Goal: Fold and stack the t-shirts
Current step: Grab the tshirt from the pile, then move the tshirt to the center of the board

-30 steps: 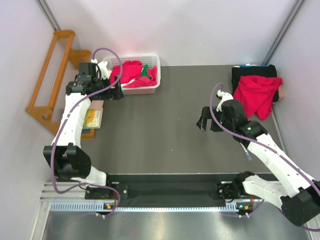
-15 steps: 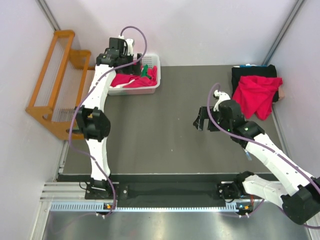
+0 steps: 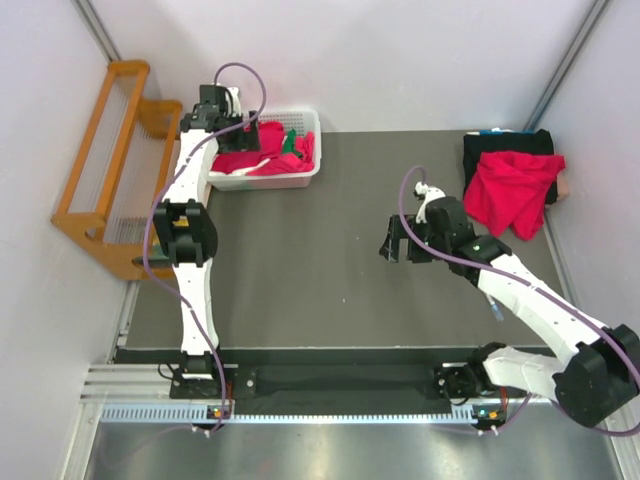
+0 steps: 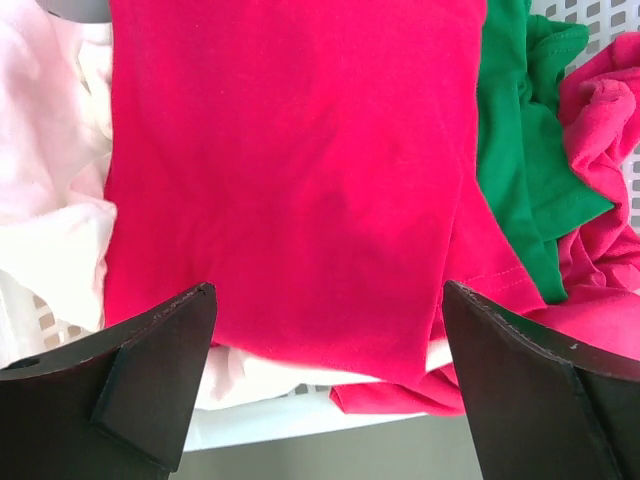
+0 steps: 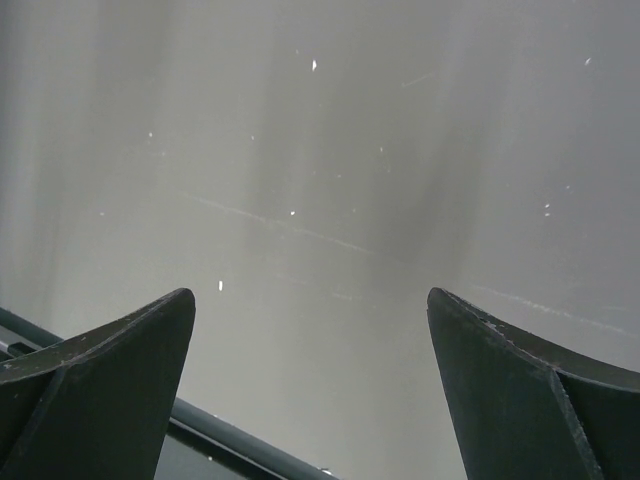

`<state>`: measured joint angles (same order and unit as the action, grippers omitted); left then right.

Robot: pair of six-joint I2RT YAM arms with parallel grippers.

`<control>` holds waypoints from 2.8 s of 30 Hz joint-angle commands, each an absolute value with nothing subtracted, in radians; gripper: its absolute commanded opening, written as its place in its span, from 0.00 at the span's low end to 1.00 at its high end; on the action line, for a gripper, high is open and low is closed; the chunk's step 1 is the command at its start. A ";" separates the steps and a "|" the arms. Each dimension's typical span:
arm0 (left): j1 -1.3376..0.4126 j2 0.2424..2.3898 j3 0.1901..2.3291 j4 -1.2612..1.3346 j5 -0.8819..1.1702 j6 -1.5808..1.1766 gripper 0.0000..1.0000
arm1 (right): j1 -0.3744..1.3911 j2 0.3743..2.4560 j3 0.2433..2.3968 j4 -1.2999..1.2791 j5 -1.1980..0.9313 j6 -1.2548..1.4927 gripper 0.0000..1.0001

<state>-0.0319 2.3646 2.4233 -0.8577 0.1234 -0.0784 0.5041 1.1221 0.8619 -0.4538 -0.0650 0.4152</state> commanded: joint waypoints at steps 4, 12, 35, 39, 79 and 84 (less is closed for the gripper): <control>-0.038 2.361 2.412 -0.776 0.185 -0.087 0.99 | 0.522 1.141 0.893 -0.390 -0.095 0.431 1.00; -0.038 2.358 2.361 -0.794 0.222 -0.089 0.99 | 0.520 1.128 0.897 -0.388 -0.101 0.440 1.00; -0.038 2.332 2.296 -0.764 0.232 -0.083 0.46 | 0.522 1.120 0.882 -0.370 -0.141 0.446 0.96; -0.038 2.330 2.287 -0.759 0.230 -0.081 0.33 | 0.520 1.120 0.882 -0.370 -0.143 0.446 0.93; -0.247 1.623 2.230 -0.905 0.666 0.204 0.00 | 0.519 1.077 0.827 -0.308 -0.092 0.460 0.80; -0.331 1.589 2.223 -0.988 0.698 0.222 0.00 | 0.517 1.017 0.836 -0.321 -0.014 0.503 0.74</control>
<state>-0.2790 1.6325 2.2131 -0.9173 0.6186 0.1745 0.5041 1.0889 0.8242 -0.3382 -0.0963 0.4652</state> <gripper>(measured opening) 0.042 0.768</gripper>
